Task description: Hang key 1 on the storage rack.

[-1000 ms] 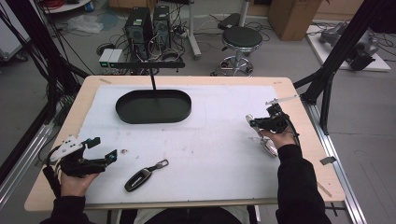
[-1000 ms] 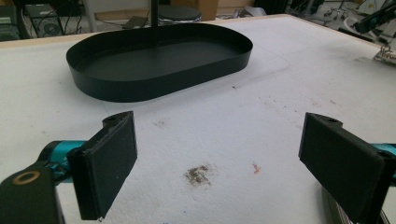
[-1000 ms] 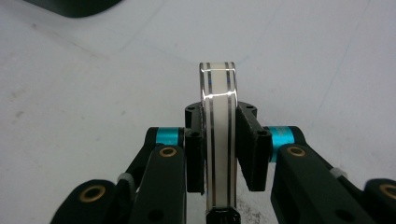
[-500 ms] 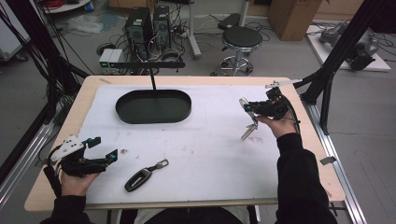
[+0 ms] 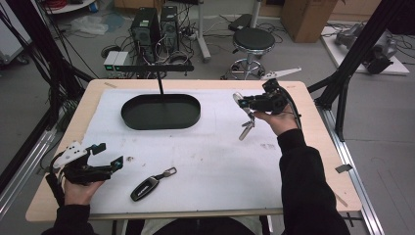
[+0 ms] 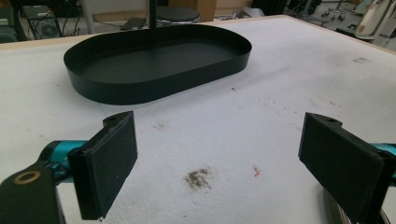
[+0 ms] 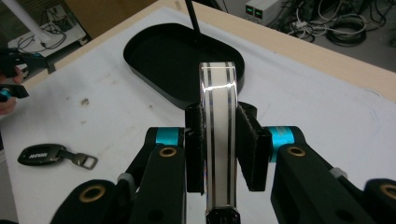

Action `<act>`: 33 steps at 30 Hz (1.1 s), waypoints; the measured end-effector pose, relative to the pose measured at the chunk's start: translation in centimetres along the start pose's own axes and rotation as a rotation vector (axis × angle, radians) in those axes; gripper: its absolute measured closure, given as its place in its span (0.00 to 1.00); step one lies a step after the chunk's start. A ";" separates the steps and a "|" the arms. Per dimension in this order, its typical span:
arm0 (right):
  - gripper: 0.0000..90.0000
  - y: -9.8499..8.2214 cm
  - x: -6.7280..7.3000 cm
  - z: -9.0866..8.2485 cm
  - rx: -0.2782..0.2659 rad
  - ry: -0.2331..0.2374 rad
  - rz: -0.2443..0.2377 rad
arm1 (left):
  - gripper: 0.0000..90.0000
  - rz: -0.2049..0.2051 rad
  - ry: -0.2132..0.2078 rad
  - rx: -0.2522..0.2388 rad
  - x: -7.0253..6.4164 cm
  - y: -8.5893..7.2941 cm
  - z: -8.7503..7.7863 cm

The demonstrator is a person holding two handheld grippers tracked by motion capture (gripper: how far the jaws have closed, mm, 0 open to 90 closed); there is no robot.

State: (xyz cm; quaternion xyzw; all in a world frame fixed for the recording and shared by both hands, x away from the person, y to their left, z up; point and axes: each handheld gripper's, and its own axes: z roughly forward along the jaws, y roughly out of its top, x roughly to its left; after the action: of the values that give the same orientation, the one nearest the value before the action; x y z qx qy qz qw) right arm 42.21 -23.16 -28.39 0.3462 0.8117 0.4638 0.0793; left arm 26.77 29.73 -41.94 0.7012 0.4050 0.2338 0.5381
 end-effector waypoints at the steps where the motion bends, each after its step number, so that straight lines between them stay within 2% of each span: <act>1: 0.83 0.3 0.2 0.2 0.004 0.002 0.005 | 0.13 -0.002 0.000 -0.002 0.0 0.0 0.0; 7: 0.83 2.0 1.2 1.6 0.003 0.027 -0.002 | 0.13 0.009 -0.019 -0.007 -0.1 0.0 0.0; 11: 0.83 2.6 1.6 2.2 -0.009 0.043 0.003 | 0.13 -0.005 -0.025 -0.042 -0.1 0.1 0.1; 16: 0.83 2.9 1.7 3.4 -0.027 0.052 0.013 | 0.13 -0.006 -0.037 -0.044 -0.1 0.2 0.3; 18: 0.83 3.1 1.7 3.9 -0.041 0.069 0.020 | 0.13 -0.002 -0.036 -0.037 0.0 0.1 0.5; 25: 0.83 3.5 1.0 4.9 -0.070 0.090 0.049 | 0.13 0.005 -0.039 -0.033 0.0 0.2 0.7; 30: 0.83 4.2 1.6 5.5 -0.084 0.098 0.036 | 0.13 0.005 -0.042 -0.032 0.0 0.3 0.8; 33: 0.83 4.8 2.0 5.9 -0.093 0.092 0.012 | 0.13 0.010 -0.044 -0.027 0.1 0.3 1.0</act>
State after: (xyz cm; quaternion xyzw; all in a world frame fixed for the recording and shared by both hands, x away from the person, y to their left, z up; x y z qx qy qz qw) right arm 45.67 -16.19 -27.42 0.3253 0.7900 0.5168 0.0549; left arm 27.67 29.20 -41.99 0.7008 0.3867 0.2264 0.5551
